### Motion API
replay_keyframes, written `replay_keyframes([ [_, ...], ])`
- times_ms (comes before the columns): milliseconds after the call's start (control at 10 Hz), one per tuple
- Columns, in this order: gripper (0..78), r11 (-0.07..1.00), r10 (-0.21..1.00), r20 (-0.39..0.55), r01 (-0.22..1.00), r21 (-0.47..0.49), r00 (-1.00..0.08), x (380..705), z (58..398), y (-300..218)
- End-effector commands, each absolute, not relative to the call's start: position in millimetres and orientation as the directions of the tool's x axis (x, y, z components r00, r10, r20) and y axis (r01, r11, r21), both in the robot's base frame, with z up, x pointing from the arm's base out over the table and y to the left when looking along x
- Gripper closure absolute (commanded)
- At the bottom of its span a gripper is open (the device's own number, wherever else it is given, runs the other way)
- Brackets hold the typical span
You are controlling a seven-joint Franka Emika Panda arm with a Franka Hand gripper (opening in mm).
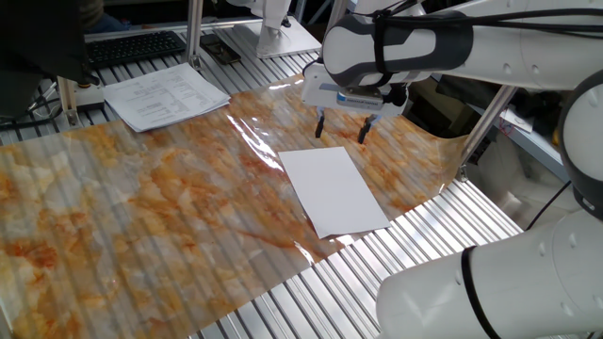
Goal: Flip over and spread out the paper that is laid flat on the table
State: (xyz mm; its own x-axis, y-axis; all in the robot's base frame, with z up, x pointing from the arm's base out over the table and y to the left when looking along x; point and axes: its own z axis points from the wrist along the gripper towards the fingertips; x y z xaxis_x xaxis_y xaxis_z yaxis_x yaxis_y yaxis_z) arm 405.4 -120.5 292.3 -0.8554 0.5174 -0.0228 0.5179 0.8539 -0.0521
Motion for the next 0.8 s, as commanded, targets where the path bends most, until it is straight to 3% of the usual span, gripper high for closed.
replay_keyframes([
  [100,0.1,0.974,0.227,0.035,0.227,-0.002,-0.973,394.5,299.2,-112.5],
  [800,0.1,0.992,0.12,0.029,0.121,0.021,-0.992,381.7,315.4,-114.8],
])
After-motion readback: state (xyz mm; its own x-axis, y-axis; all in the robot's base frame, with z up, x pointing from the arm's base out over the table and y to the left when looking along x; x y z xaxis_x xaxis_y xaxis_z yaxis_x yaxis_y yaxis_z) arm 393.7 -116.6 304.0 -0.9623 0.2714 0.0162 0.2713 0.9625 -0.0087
